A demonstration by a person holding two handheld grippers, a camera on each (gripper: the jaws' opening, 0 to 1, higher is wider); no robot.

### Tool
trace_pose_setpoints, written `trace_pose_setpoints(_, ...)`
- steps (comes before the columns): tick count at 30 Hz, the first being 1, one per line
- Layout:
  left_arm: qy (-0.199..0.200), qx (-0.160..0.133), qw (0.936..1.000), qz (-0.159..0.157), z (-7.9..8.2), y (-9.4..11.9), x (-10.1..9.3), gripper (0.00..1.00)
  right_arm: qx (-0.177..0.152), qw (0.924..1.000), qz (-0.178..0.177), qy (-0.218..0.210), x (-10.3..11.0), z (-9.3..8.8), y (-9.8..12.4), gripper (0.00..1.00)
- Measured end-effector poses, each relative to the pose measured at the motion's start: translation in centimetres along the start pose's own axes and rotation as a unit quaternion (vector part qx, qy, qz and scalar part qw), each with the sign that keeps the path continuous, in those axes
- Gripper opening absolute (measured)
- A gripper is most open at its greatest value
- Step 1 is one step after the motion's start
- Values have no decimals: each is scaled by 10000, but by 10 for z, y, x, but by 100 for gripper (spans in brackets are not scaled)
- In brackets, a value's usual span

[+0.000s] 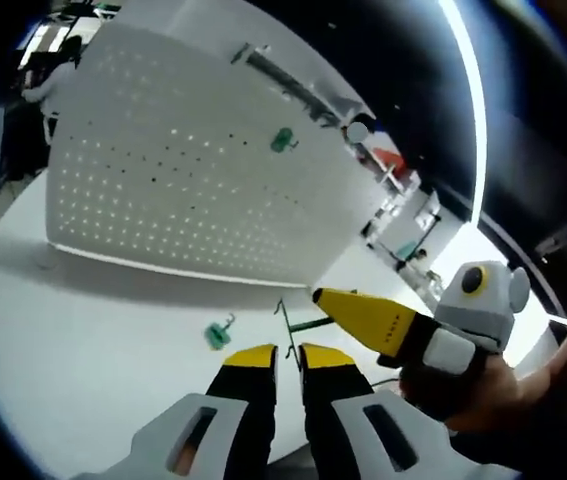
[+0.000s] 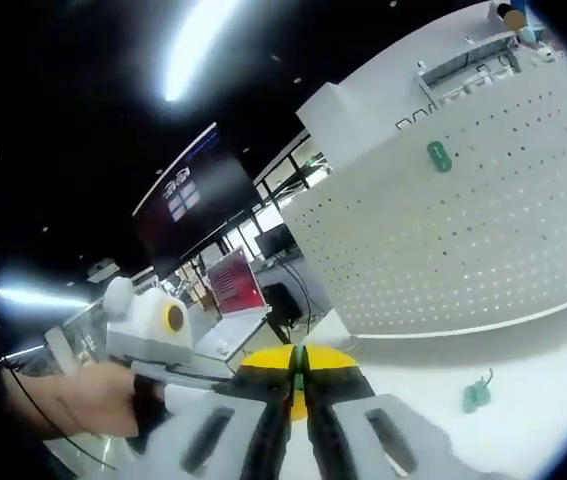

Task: Insert the hook assembly into the mounting plate slot until the hook locks in place.

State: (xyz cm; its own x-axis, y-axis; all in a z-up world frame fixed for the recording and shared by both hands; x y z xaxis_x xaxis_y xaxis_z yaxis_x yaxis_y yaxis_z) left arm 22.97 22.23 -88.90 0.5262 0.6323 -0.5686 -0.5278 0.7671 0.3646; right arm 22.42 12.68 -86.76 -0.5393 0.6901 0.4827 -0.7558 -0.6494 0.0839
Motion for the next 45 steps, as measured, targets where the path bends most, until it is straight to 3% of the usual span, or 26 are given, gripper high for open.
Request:
trace_pose_setpoints(16,-89,-138,9998,96,7,9,-2,2,85,9999,69,116,9,5,1,1)
trace_pose_setpoints(19,-564,-149,9979,280,11,10,-1,1,236,9995,132,-177,8,5,0,3)
trace_pose_setpoints(20,-660,-161,9972,312,12,10,-2,1,338,9976,266,-541,9,5,-1,6)
trace_pose_setpoints(21,-744,-208,9964,362,15,11,-2,1,345,9968,324,-646,8,7,-1,7)
trace_pose_setpoints(22,-794,-228,9958,388,16,12,-2,1,222,9978,277,-569,5,12,1,7)
trace_pose_setpoints(27,-1320,-288,9887,650,24,14,0,1,316,9966,384,-655,0,19,5,7)
trace_pose_setpoints(36,-2138,-388,9740,633,27,9,-14,1,387,9957,478,-691,3,16,-2,7)
trace_pose_setpoints(38,-2236,-400,9717,651,28,9,-16,1,376,9956,491,-707,4,16,-3,7)
trace_pose_setpoints(45,-2203,-476,9724,598,30,8,-15,1,371,9959,482,-665,3,17,-4,3)
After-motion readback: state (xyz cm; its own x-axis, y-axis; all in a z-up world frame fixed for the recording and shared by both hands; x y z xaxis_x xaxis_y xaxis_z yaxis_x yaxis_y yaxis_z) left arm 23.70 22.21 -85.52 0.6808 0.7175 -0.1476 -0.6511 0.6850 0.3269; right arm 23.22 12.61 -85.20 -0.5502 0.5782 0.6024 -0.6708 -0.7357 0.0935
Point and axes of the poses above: the point that each gripper's makers call its tool centre point, and the gripper's own axes: y roughly backward along the fingers, x roughly to its left, z roughly out of its top, the point moved 7 cm from there along y, roughly backward along the fingers
